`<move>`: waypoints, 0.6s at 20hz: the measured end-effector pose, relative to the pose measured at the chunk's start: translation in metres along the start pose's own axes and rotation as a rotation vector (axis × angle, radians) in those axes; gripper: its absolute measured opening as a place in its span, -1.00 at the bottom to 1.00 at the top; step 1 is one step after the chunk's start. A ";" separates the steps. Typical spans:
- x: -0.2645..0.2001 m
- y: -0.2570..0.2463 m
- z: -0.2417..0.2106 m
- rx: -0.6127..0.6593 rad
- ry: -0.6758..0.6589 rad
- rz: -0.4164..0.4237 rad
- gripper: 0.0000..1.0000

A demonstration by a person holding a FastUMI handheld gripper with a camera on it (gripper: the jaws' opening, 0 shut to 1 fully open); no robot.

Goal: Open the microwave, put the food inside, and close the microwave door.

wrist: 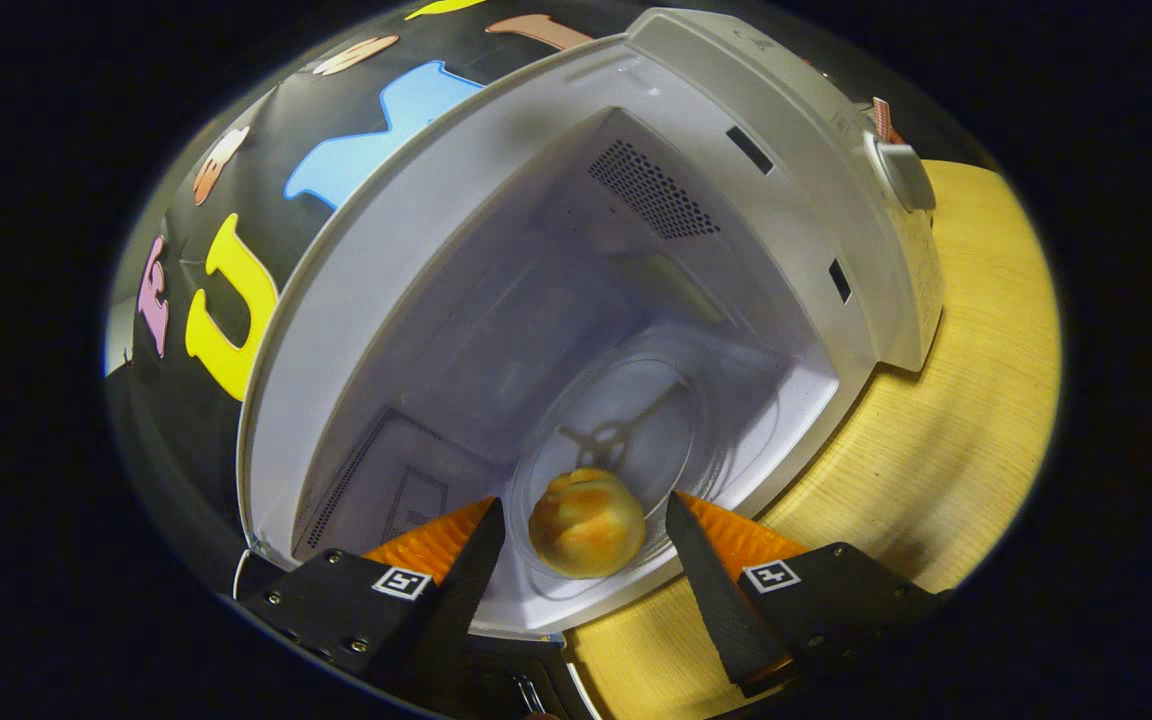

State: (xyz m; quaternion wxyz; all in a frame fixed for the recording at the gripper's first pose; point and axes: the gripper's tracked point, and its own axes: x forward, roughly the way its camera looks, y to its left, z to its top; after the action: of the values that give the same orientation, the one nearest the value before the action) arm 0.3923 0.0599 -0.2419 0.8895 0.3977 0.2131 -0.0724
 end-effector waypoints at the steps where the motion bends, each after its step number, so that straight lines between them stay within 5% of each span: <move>1: -0.008 0.002 0.004 -0.029 -0.010 0.008 0.95; 12: -0.151 0.038 0.057 -0.284 -0.160 0.113 0.95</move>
State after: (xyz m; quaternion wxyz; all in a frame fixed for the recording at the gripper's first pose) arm 0.2863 0.0372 -0.1159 0.9535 0.2724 0.1269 -0.0229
